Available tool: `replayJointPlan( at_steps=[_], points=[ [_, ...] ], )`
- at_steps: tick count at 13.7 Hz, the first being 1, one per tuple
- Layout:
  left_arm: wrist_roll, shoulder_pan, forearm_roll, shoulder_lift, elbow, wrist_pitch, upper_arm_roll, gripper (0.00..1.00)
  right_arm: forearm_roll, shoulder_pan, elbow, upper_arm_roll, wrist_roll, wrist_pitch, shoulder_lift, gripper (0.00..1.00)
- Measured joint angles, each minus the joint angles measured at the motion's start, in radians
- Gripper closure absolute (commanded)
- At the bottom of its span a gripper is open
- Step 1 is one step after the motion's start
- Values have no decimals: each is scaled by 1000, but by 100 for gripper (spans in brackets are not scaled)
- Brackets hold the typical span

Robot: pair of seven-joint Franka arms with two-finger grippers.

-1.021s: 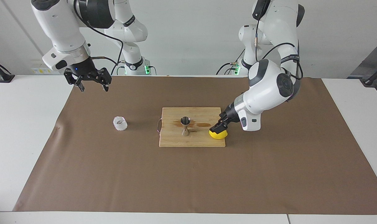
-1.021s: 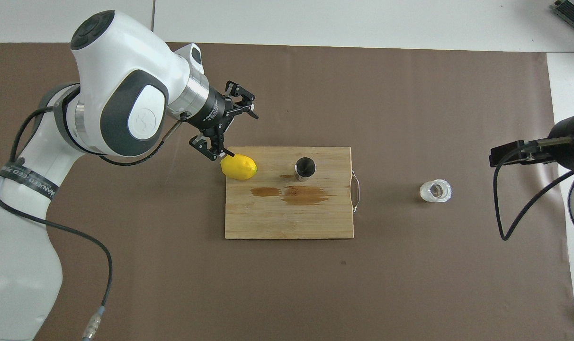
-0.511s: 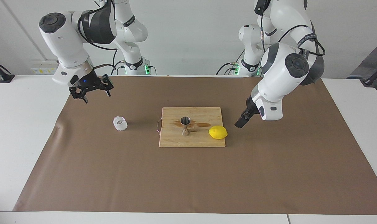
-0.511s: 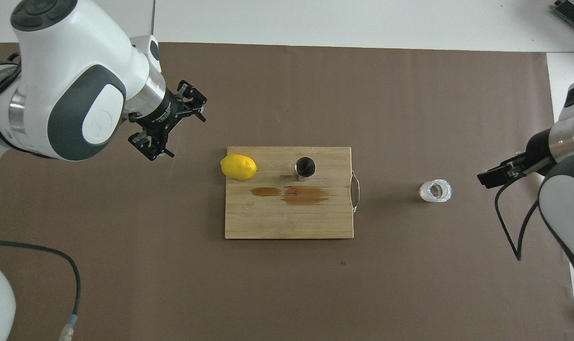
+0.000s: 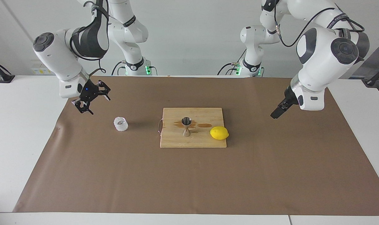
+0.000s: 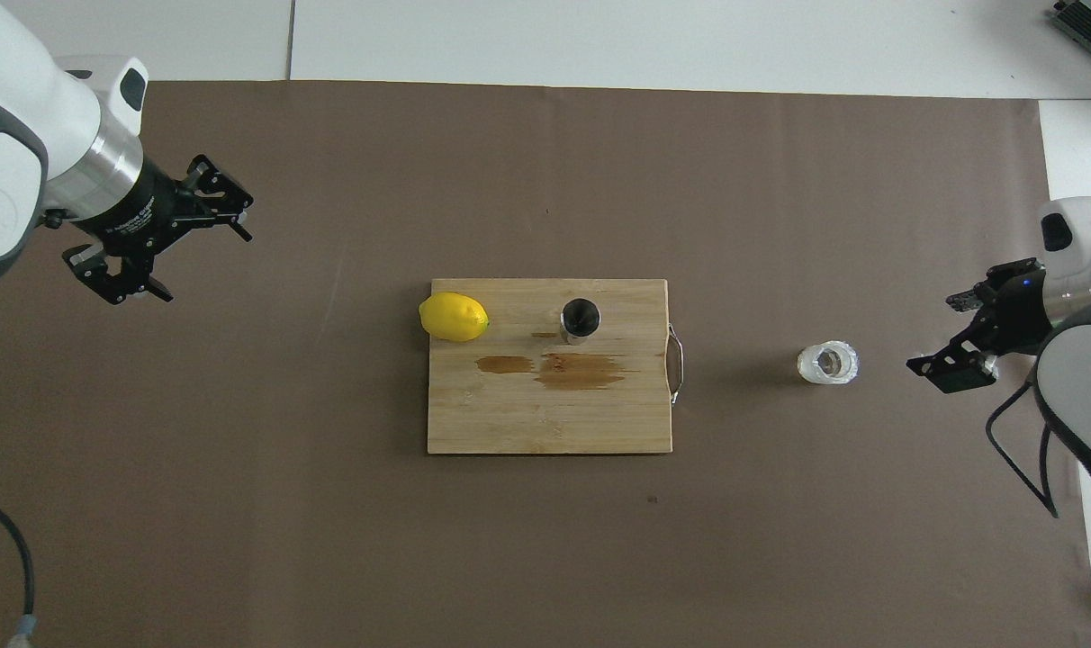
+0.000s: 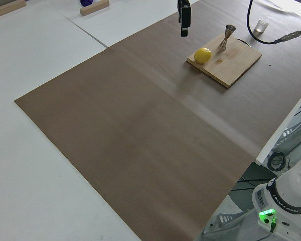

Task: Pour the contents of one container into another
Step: 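Retract the left gripper while the right gripper reaches the glass cup, then close the right gripper around the clear glass cup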

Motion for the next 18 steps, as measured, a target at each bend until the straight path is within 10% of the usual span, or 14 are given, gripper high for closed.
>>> replayJointPlan(
  at_steps=[8, 18],
  points=[
    [392, 100, 33, -14, -4, -57, 3, 0, 260, -67, -176, -1, -678, 177, 62, 0],
    [793, 162, 36, -168, -205, 147, 4, 0, 497, -108, -201, -1, -952, 181, 170, 0]
  ],
)
